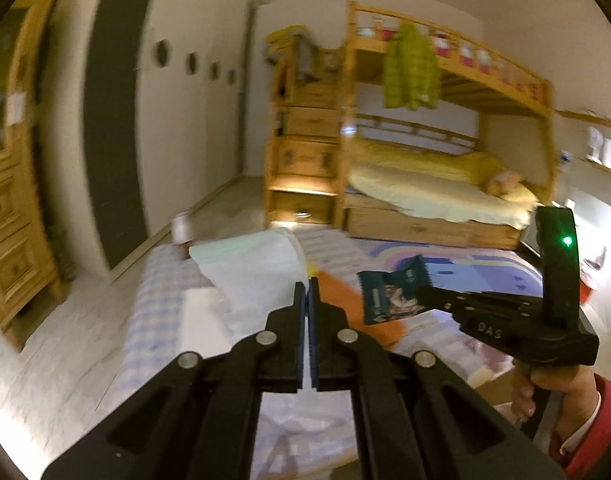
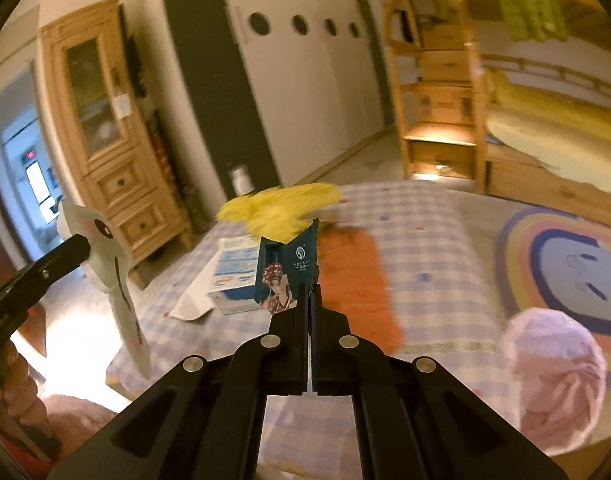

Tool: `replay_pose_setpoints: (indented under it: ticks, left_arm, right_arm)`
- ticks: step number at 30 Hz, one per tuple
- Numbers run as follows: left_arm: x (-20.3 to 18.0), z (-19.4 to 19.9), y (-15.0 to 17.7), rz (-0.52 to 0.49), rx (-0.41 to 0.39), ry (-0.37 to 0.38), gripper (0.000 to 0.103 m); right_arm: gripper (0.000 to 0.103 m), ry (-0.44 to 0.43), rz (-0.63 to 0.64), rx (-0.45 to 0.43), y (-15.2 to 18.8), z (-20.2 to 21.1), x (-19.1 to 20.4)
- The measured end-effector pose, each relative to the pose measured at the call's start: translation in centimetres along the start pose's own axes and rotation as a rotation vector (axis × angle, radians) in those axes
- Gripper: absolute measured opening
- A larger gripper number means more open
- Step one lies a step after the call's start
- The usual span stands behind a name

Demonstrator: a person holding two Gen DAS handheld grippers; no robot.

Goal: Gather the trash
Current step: 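Carry the tissue and wrapper over the pink trash bag and open both tools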

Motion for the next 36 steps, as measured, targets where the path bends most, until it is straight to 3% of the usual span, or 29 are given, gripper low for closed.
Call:
replay_pose_setpoints:
  ticks: [7,15,22,30,31,32,34,36]
  left_arm:
    - [-8.2,-7.1,-0.5,-0.089,0.053,0.176,0.0]
    - [-16.7,-15.3,0.9,-0.189,0.164,0.36,0.0]
    - [-21.6,-21.6,2.6,-0.241,0.254,0.463,0.0]
    - [-23.9,-27.7,4.5,-0.213,0.357,0.525,0.002]
    - [-23.9,-28.4,4.7,-0.204,0.373,0.528,0.011]
    - [-23.8,-28.8,4.8,-0.195,0.383,0.522,0.031]
    - [-23.4,-29.2,4.9,-0.174,0.38,0.515,0.059]
    - [-22.7,-29.1,4.7,-0.152,0.378,0.513,0.06]
  right_arm:
    - [0.001,0.183,-0.077,-0.025,0.6,2.9,-8.4]
    - [0.001,0.401,-0.224,0.037,4.5,4.0,-19.3]
    - [0.001,0.517,-0.301,0.093,6.8,3.2,-25.5]
    - [0.001,0.572,-0.341,0.157,8.9,0.6,-30.0]
    - [0.003,0.569,-0.345,0.163,9.0,0.2,-30.3]
    - [0.006,0.563,-0.353,0.172,9.2,-0.2,-30.7]
    - [0.01,0.552,-0.368,0.195,9.7,-0.9,-31.2]
    - [0.019,0.555,-0.378,0.203,9.8,-1.1,-31.3]
Point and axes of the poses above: each gripper's, at about its wrist camera, not at the fingertips, and z roughly against the way its jaws point, x to its left, y to its underside, the point moved 7 cm from there along -z, roughly the way its jaws point, and after that the axes turned 14 degrees about y, right-handed, at the moved point
